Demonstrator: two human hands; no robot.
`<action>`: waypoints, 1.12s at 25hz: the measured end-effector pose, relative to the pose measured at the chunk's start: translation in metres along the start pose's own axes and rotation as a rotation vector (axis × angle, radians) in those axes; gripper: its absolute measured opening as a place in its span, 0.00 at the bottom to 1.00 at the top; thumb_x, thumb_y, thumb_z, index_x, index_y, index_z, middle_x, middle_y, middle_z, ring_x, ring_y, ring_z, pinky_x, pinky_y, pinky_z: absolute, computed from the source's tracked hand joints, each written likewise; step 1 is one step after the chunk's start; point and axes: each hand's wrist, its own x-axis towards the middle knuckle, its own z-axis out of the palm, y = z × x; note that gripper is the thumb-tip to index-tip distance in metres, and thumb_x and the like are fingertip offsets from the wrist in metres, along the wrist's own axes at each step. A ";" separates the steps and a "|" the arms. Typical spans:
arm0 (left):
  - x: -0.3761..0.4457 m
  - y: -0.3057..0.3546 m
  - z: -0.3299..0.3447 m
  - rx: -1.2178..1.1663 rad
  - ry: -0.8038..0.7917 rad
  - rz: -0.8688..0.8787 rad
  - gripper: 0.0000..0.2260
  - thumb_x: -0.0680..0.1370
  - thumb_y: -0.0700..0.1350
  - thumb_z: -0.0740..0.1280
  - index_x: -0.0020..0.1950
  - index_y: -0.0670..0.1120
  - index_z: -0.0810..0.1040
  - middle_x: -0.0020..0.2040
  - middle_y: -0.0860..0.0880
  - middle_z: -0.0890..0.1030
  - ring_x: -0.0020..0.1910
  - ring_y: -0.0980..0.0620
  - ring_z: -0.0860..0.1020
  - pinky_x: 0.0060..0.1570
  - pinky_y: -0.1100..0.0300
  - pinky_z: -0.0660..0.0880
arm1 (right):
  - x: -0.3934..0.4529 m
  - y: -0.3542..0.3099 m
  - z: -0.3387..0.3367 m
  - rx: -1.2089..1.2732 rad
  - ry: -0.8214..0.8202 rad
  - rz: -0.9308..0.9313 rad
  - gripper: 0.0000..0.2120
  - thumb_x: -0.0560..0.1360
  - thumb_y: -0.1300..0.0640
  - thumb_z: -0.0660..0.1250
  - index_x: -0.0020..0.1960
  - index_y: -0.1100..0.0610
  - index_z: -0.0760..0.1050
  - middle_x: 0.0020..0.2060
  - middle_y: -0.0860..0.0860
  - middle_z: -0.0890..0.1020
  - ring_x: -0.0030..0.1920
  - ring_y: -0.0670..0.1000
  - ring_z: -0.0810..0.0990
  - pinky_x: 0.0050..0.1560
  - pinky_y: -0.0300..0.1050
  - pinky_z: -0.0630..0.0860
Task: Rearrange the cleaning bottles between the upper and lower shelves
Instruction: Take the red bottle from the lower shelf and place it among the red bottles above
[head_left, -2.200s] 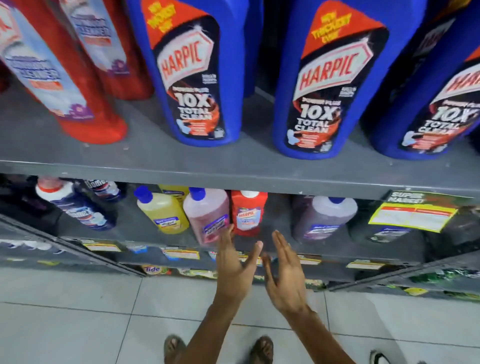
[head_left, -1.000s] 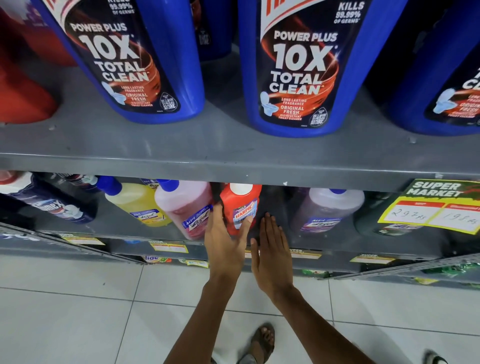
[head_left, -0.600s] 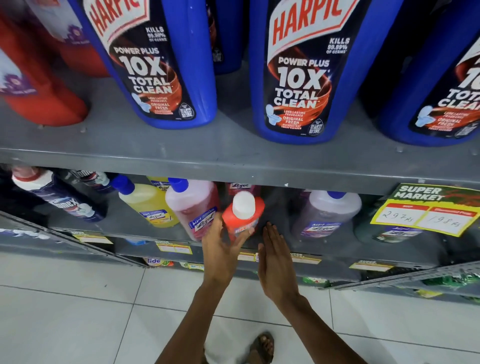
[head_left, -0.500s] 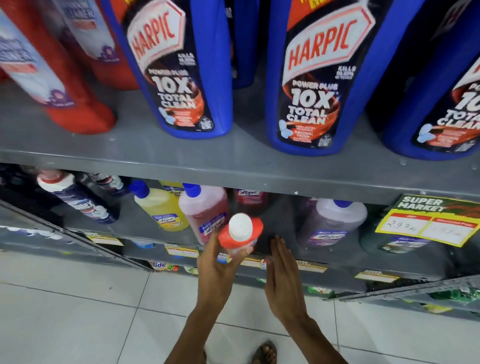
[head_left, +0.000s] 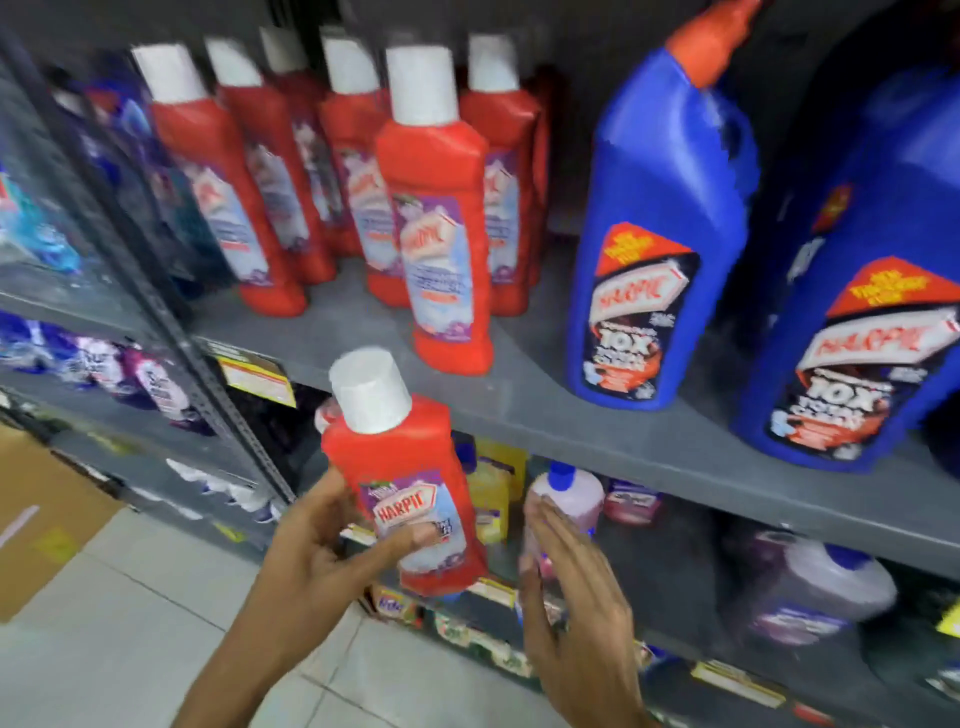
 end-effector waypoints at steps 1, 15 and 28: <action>0.013 0.012 -0.021 0.008 -0.025 0.043 0.26 0.69 0.56 0.85 0.64 0.50 0.85 0.57 0.51 0.92 0.53 0.57 0.90 0.52 0.62 0.86 | 0.018 -0.018 0.011 0.010 0.024 -0.033 0.24 0.81 0.61 0.71 0.76 0.53 0.77 0.75 0.45 0.80 0.75 0.47 0.80 0.76 0.44 0.75; 0.221 0.077 -0.134 -0.021 -0.333 0.316 0.24 0.74 0.43 0.78 0.67 0.55 0.75 0.59 0.59 0.90 0.59 0.61 0.87 0.55 0.69 0.81 | 0.126 -0.112 0.141 -0.530 0.011 0.004 0.20 0.86 0.53 0.64 0.75 0.58 0.79 0.73 0.52 0.82 0.75 0.52 0.80 0.81 0.46 0.68; 0.258 0.053 -0.117 0.010 -0.435 0.286 0.32 0.74 0.47 0.78 0.76 0.46 0.73 0.68 0.49 0.86 0.66 0.53 0.86 0.64 0.59 0.84 | 0.124 -0.099 0.164 -0.663 0.196 -0.011 0.15 0.84 0.51 0.69 0.65 0.56 0.87 0.65 0.49 0.88 0.66 0.51 0.87 0.71 0.51 0.79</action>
